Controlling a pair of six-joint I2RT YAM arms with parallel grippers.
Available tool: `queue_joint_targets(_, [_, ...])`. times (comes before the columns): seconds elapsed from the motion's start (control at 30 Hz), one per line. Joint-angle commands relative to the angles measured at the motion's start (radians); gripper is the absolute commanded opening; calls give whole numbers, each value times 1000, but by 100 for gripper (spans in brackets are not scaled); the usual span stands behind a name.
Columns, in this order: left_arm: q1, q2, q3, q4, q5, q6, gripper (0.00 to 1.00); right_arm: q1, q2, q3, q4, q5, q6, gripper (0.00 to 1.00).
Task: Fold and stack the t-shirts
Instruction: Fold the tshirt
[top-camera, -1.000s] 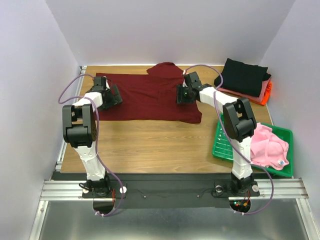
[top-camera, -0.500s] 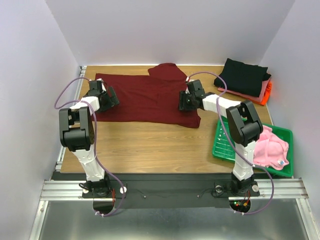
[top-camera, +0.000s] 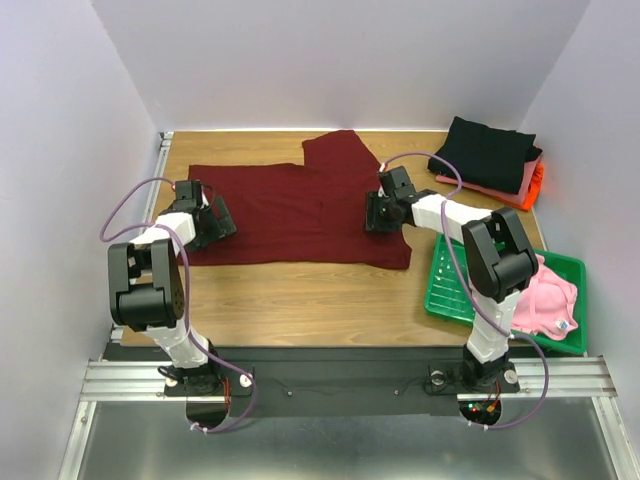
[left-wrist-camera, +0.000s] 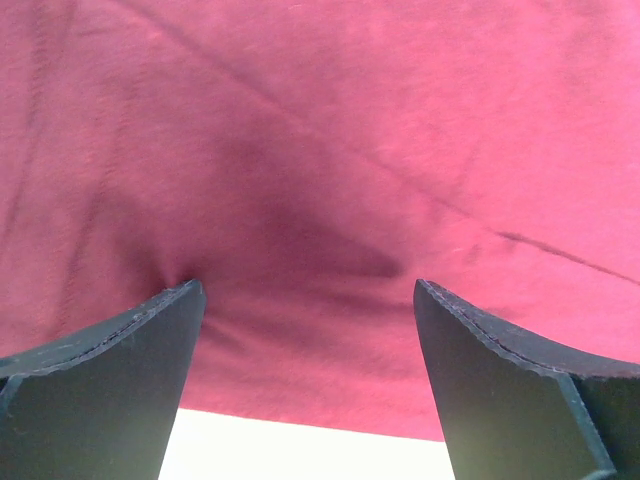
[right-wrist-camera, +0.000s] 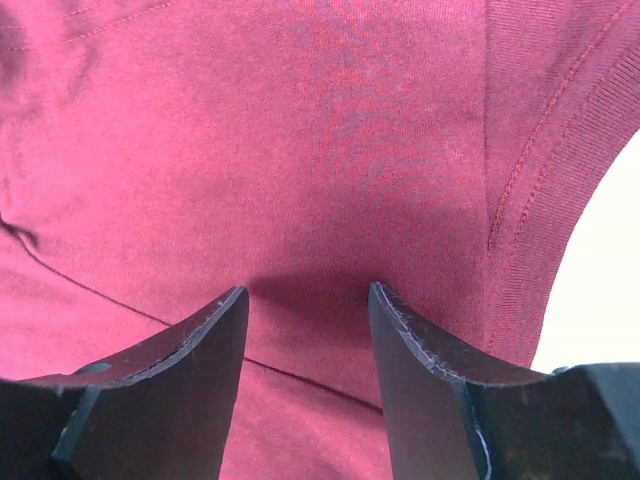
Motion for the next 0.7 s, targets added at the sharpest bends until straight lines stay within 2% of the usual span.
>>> queue_joint_targets(0.0, [16, -89, -18, -126, -55, -22, 98, -8, -18, -31, -236, 25, -4, 58])
queue_joint_targets(0.23, [16, -103, 203, -173, -15, -47, 99, -8, -58, 191, -278, 14, -40, 59])
queue_joint_targets(0.43, [-21, 54, 395, -101, 52, -82, 99, -8, 105, 422, -267, 30, -78, 59])
queue_joint_targets(0.57, [-61, 140, 441, -57, 75, -71, 99, -7, 199, 505, -229, 36, -87, 59])
queue_joint_targets(0.67, [-65, 189, 410, -6, 98, -70, 99, -8, 244, 502, -180, 39, -90, 59])
